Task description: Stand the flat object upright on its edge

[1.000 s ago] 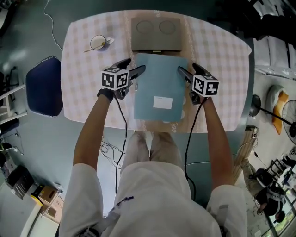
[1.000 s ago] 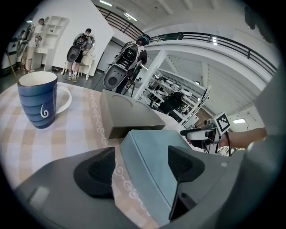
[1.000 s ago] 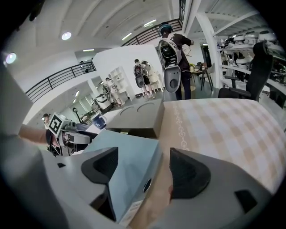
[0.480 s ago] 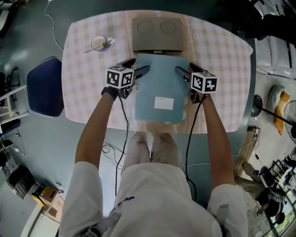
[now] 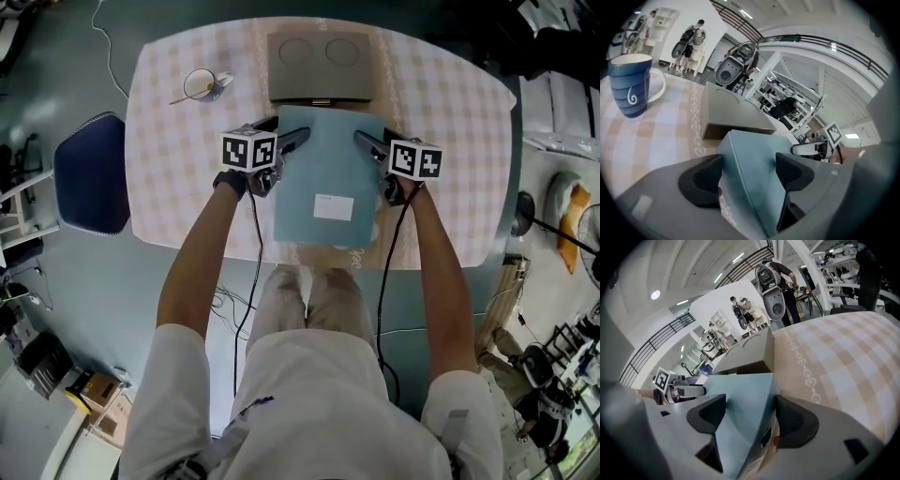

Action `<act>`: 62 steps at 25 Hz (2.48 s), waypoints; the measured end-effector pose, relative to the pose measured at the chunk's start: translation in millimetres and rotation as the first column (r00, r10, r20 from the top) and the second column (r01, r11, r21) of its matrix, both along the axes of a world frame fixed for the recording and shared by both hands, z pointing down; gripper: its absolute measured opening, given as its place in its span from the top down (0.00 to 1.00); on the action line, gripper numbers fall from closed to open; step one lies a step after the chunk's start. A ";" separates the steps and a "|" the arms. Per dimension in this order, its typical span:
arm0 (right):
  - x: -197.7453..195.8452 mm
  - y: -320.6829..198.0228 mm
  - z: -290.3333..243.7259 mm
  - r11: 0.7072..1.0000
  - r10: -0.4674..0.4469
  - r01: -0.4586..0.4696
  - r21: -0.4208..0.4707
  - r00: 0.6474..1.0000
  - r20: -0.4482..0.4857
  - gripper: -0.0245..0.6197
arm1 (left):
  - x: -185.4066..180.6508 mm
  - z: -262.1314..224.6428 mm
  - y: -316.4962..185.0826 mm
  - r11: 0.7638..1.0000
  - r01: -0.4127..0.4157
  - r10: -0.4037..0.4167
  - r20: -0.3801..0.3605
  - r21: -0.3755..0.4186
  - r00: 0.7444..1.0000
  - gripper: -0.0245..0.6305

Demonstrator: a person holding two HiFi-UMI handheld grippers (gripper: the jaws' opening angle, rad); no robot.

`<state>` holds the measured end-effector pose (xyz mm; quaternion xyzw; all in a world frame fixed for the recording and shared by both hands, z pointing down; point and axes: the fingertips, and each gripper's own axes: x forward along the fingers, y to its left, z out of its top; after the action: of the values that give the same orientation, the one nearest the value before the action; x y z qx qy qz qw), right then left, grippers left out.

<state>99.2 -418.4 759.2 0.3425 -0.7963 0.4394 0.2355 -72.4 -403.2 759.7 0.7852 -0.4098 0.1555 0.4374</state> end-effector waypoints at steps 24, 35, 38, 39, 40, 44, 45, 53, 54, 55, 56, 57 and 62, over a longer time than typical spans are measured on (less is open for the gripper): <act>1.1 9.8 -35.0 0.998 -0.023 0.025 0.051 0.999 -0.026 0.46 | -1.0 -41.6 6.7 1.000 0.017 -0.017 0.028 0.022 0.999 0.50; -3.5 16.2 -64.1 0.994 -0.046 0.050 0.095 0.998 -0.045 0.47 | -3.3 -72.1 17.1 0.997 -0.009 0.006 0.038 0.077 0.999 0.51; -3.5 17.8 -71.9 0.993 -0.044 0.050 0.109 0.998 -0.051 0.47 | -5.0 -78.6 18.5 0.996 -0.008 0.004 0.048 0.086 0.999 0.52; -2.3 17.6 -74.9 0.992 -0.041 0.047 0.115 0.998 -0.054 0.47 | -4.3 -81.0 18.3 0.996 -0.008 0.004 0.048 0.090 0.999 0.52; -2.0 17.1 -77.6 0.991 -0.039 0.046 0.122 0.998 -0.056 0.47 | -4.5 -83.4 18.0 0.996 -0.008 0.003 0.049 0.093 0.999 0.52; -1.4 15.9 -87.2 0.989 -0.036 0.045 0.140 0.997 -0.067 0.48 | -5.3 -92.8 17.4 0.994 -0.013 0.008 0.052 0.106 0.999 0.52; -1.8 16.2 -90.4 0.989 -0.035 0.045 0.144 0.997 -0.067 0.48 | -4.9 -95.3 17.4 0.994 -0.016 0.010 0.053 0.111 0.999 0.52; 4.0 14.0 -108.1 0.985 -0.022 0.035 0.172 0.997 -0.077 0.49 | 0.5 -115.2 12.8 0.989 -0.046 0.038 0.061 0.141 0.997 0.53; 4.6 14.1 -109.4 0.984 -0.021 0.035 0.174 0.997 -0.080 0.49 | 0.7 -117.6 13.2 0.988 -0.049 0.040 0.063 0.144 0.997 0.53; 4.0 14.2 -111.9 0.984 -0.022 0.036 0.177 0.997 -0.080 0.49 | 0.7 -120.1 13.5 0.988 -0.052 0.043 0.065 0.148 0.997 0.53; 2.7 14.5 -115.0 0.983 -0.024 0.037 0.180 0.997 -0.077 0.49 | 0.5 -122.6 13.8 0.987 -0.054 0.044 0.066 0.152 0.997 0.53; 1.7 14.8 -118.0 0.982 -0.025 0.039 0.183 0.997 -0.076 0.49 | 0.0 -125.1 14.0 0.986 -0.055 0.045 0.068 0.157 0.997 0.53; -0.3 13.6 -131.7 0.978 -0.021 0.037 0.205 0.997 -0.079 0.49 | -3.3 -138.3 13.6 0.982 -0.055 0.041 0.080 0.179 0.996 0.53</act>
<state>98.9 -404.8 627.5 0.3698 -0.8329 0.3377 0.2355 -75.7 -389.6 621.4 0.8248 -0.4196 0.1579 0.3445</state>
